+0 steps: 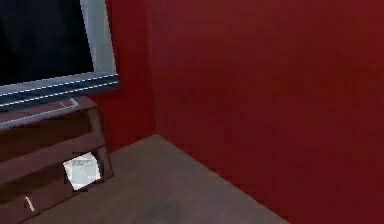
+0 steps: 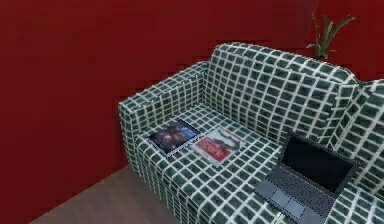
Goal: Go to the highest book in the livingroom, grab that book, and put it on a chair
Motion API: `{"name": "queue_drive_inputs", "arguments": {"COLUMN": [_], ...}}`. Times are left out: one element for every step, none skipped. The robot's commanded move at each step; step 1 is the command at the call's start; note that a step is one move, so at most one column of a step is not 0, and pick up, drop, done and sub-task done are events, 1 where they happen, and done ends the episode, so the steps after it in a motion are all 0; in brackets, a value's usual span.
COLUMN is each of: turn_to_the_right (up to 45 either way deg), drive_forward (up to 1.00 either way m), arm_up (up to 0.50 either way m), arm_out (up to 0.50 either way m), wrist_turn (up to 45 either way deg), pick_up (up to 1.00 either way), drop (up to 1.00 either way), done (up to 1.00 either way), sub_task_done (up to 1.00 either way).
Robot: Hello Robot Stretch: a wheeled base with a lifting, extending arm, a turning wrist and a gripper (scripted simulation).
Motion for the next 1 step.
{"name": "queue_drive_inputs", "arguments": {"turn_to_the_right": [24.0], "drive_forward": [0.00], "arm_up": [0.00], "arm_out": [0.00], "wrist_turn": [0.0], "pick_up": [0.00], "drop": [0.00], "done": [0.00], "sub_task_done": [0.00]}}
